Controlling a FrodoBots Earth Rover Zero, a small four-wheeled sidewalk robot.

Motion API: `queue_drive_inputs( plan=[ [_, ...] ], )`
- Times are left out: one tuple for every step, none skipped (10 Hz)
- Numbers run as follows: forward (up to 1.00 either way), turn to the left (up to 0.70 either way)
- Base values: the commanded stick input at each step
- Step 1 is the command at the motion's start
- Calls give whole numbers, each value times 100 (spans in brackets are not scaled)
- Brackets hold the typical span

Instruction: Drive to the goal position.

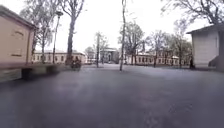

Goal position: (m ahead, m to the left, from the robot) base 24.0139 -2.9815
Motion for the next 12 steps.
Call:
queue_drive_inputs(
  plan=[
    [85,0],
    [85,0],
    [85,2],
    [85,20],
    [85,34],
    [85,30],
    [85,0],
    [85,0],
    [85,0],
    [85,0],
    [85,0],
    [85,0]
  ],
)
